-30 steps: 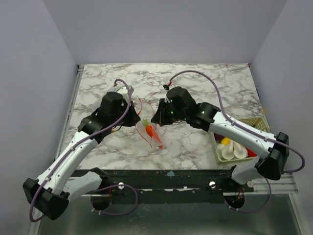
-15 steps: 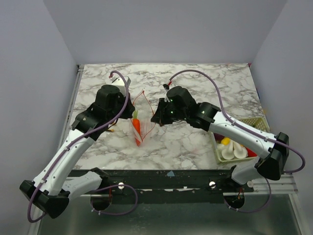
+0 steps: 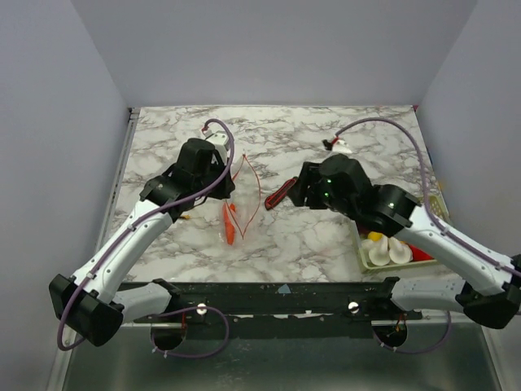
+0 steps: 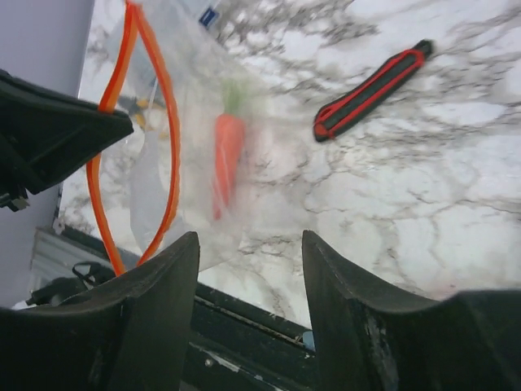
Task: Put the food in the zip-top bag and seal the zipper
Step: Adjust the zipper food storage bag at the center of the board, then pick up the fake vegetable from the bin.
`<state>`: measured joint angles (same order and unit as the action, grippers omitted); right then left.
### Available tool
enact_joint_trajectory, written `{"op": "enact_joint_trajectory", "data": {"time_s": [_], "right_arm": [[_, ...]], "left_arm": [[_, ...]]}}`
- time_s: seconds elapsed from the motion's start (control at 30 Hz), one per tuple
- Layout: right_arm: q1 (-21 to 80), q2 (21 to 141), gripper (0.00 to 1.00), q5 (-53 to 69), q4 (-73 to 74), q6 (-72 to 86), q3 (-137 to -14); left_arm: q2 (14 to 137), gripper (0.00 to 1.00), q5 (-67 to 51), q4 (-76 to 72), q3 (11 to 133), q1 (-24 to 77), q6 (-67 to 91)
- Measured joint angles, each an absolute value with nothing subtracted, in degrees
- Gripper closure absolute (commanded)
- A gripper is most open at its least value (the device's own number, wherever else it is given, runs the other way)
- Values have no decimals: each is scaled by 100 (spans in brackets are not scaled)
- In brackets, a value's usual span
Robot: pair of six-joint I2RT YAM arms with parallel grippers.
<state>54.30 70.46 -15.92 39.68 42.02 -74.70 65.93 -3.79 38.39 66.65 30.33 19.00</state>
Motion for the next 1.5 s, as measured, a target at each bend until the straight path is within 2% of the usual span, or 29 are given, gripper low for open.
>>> {"op": "enact_joint_trajectory", "data": {"time_s": [0.1, 0.33, 0.63, 1.23, 1.5], "right_arm": [[5374, 6333, 32, -2335, 4202, 4407, -7251], [4534, 5636, 29, -3551, 4910, 5103, -6512], [2274, 5876, 30, -3341, 5078, 5236, -5680], [1, 5837, 28, -3142, 5107, 5238, -5393], [-1643, 5795, 24, -3551, 4869, 5175, -5389]], "left_arm": [[6569, 100, -513, 3684, 6530, 3033, 1865], [6469, 100, -676, 3562, 6292, 3033, 1837], [6296, 100, -803, 3461, 6134, 3033, 1833], [6198, 100, -1007, 3385, 6036, 3033, 1826], [6171, 100, -1208, 3341, 6014, 3033, 1846]]}}
